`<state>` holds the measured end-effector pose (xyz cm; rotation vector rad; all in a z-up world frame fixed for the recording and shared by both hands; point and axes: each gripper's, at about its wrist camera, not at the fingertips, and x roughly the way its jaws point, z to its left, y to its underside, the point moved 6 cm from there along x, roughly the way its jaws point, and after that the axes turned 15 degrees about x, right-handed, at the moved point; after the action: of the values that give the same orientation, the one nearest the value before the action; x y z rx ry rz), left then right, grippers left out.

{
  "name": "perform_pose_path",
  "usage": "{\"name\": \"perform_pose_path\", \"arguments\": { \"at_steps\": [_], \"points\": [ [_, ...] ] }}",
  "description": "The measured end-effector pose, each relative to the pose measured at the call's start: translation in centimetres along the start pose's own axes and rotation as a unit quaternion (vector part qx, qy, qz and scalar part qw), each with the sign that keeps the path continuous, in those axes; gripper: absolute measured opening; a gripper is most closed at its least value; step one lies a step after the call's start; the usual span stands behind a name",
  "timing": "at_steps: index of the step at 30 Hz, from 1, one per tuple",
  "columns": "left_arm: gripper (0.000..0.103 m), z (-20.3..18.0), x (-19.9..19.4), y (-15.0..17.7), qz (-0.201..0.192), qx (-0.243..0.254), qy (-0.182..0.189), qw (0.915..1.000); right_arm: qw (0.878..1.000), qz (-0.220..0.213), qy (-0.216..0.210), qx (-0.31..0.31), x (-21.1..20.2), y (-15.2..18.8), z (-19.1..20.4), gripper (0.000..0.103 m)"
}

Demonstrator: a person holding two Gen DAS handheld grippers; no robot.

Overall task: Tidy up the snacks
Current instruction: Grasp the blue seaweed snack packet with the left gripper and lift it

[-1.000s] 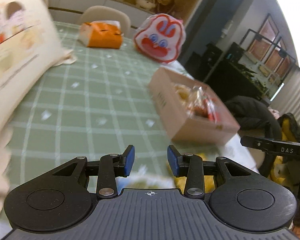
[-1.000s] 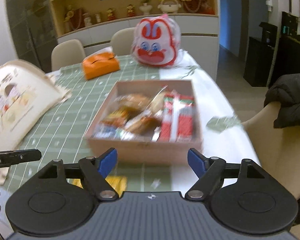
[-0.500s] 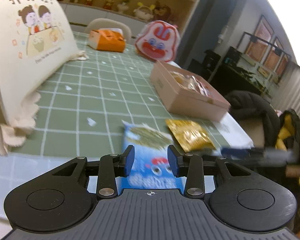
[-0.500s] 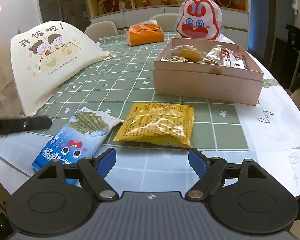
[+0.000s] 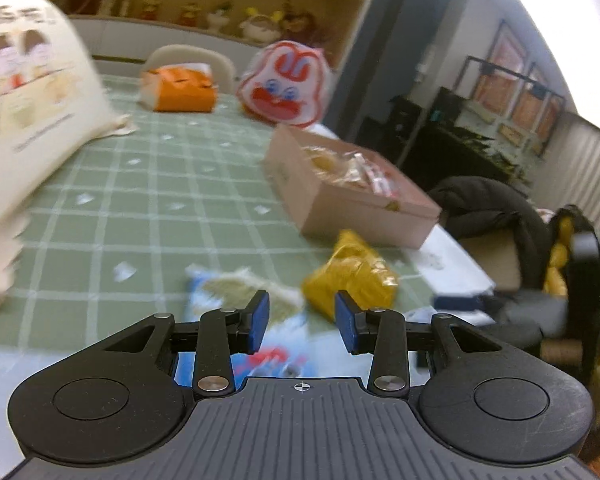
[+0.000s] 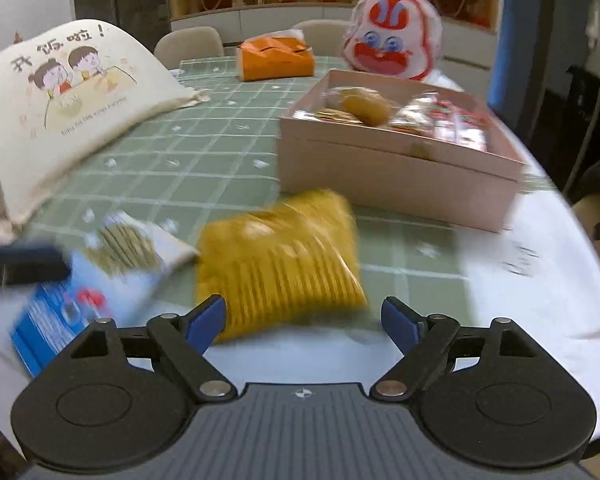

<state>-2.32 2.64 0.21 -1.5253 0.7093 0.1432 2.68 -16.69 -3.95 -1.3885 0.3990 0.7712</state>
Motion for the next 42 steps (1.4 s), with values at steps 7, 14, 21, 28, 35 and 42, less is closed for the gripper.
{"name": "perform_pose_path", "arguments": {
  "at_steps": [7,14,21,28,35,42],
  "points": [
    [0.041,-0.4,6.7,-2.3,0.009,-0.050,0.019,0.9985,0.998,-0.027,0.054,0.037,-3.6,1.9,-5.5,0.085],
    [0.040,-3.2,9.8,-0.8,0.068,-0.046,0.088,0.9927,0.994,-0.045,-0.001,0.104,-4.3,0.6,-5.7,0.085],
    [0.040,-1.2,3.1,0.0,0.023,-0.041,0.034,0.9983,0.990,-0.036,-0.035,0.131,-3.2,0.0,-4.3,0.085],
    [0.040,6.2,-1.7,2.0,0.020,-0.104,-0.073,0.9917,0.988,-0.009,-0.116,0.104,-1.9,1.6,2.0,0.084],
    [0.040,7.1,-1.1,3.7,0.041,-0.131,-0.033,0.9900,0.991,-0.008,-0.120,0.062,-2.1,3.1,5.2,0.062],
    [0.042,3.8,0.6,3.9,0.045,-0.134,0.051,0.9886,0.994,-0.028,-0.102,0.036,-2.8,4.2,5.6,0.062]
  ]
}}
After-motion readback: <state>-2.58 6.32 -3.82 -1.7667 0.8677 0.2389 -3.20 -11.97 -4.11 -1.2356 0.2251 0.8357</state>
